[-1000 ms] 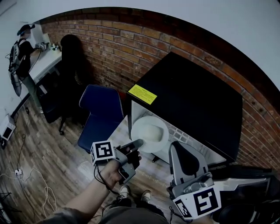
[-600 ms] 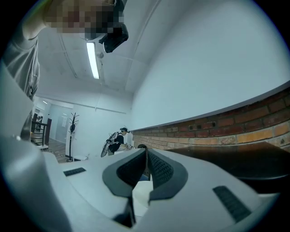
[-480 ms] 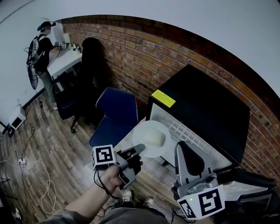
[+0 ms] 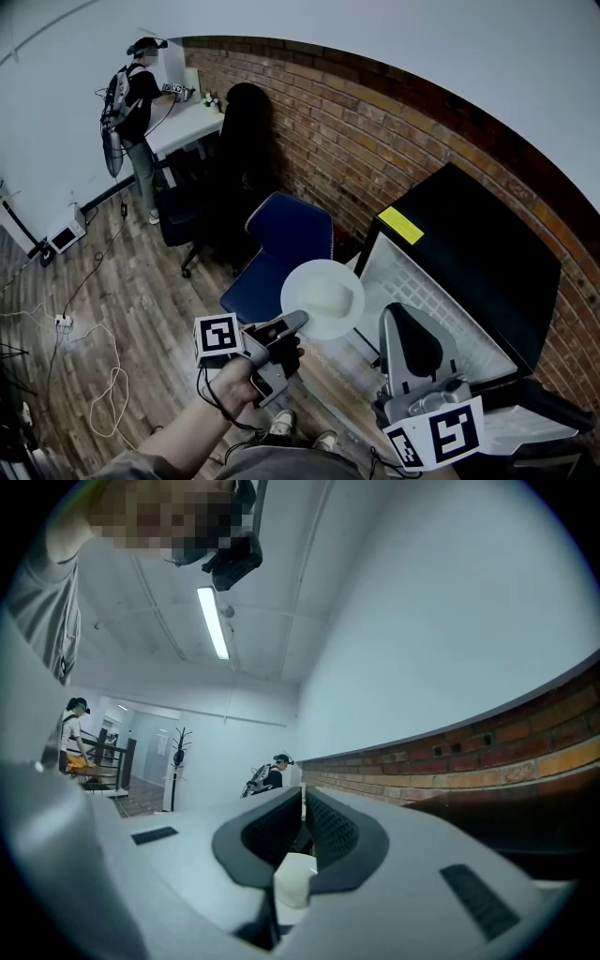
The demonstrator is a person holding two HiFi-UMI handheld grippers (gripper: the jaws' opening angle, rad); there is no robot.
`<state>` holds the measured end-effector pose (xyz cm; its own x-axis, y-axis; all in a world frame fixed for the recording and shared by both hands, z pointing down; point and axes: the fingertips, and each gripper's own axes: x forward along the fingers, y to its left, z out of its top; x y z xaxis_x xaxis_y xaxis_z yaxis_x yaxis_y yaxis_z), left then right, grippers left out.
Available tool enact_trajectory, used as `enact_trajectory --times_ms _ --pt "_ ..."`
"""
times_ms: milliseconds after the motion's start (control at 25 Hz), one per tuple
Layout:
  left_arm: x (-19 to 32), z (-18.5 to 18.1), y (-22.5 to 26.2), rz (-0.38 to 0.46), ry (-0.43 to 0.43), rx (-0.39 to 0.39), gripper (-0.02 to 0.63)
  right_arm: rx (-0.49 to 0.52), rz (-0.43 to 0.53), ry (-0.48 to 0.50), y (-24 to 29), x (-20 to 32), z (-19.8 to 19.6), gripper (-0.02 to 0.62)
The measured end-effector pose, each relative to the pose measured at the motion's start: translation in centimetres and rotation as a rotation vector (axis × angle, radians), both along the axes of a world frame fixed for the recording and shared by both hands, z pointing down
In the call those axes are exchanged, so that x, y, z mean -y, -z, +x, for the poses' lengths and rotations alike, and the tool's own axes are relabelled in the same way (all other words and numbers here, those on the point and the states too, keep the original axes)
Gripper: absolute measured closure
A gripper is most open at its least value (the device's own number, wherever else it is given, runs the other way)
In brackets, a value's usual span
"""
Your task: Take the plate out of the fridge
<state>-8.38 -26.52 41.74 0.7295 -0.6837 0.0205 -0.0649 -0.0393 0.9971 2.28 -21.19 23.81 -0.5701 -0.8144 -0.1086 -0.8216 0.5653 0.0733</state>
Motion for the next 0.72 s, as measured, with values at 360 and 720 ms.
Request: enact_trajectory --times_ms 360,720 --pt "-1.5 -5.3 -0.3 0.002 0.098 0.011 0.566 -0.006 -0.016 0.102 -1.1 0.2 -4.5 0.563" --pt "-3.0 -8.8 -1.3 -0.001 0.151 0.008 0.566 -0.036 -0.068 0.181 -3.9 0.6 -8.5 0.563"
